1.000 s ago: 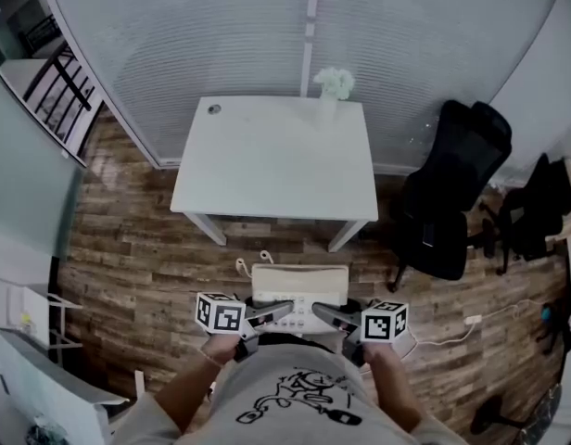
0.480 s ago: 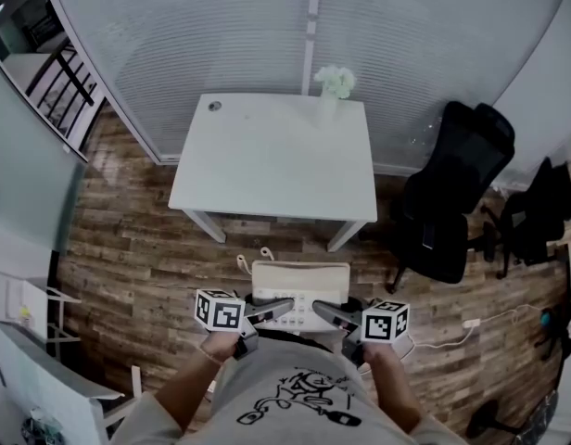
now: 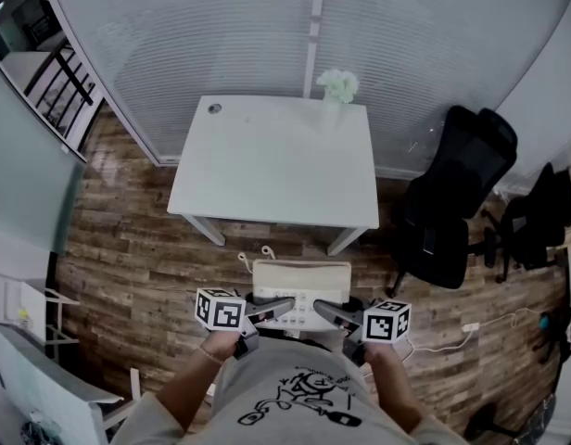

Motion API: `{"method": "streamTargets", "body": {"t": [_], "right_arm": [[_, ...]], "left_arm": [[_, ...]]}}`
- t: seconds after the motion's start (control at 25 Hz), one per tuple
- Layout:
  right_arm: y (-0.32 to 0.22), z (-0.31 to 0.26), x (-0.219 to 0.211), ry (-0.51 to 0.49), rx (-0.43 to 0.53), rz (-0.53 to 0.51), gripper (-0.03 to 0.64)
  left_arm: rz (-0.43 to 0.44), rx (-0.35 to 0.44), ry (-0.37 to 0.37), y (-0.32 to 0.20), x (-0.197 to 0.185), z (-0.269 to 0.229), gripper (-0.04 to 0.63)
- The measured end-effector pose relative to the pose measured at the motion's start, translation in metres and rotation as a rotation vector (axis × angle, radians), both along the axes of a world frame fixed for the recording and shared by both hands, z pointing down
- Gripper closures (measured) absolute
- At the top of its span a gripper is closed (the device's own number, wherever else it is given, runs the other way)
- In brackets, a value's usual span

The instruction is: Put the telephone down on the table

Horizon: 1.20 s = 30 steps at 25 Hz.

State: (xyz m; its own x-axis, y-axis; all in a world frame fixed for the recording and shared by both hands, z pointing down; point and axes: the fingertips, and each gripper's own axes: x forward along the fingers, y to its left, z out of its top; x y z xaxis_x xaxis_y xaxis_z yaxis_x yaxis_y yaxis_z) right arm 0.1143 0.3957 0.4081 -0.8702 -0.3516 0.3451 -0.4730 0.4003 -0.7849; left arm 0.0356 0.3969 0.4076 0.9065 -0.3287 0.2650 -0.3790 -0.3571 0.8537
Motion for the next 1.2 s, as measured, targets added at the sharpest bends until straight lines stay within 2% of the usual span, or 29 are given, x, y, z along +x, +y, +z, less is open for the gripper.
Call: {"method": "streamTargets", "body": {"t": [0.4, 1.2], "right_arm": [[-0.049, 0.005, -0.017, -0.003, -0.013, 0.006, 0.322], [-0.177, 0.004, -0.068, -0.008, -0.038, 0.029, 0.322]], "left_arm": [[0.001, -0.012, 0.001, -0.049, -0.017, 0.004, 0.339], [0.03, -0.029, -0.003, -0.18, -0.066, 0.003, 0.339]]}}
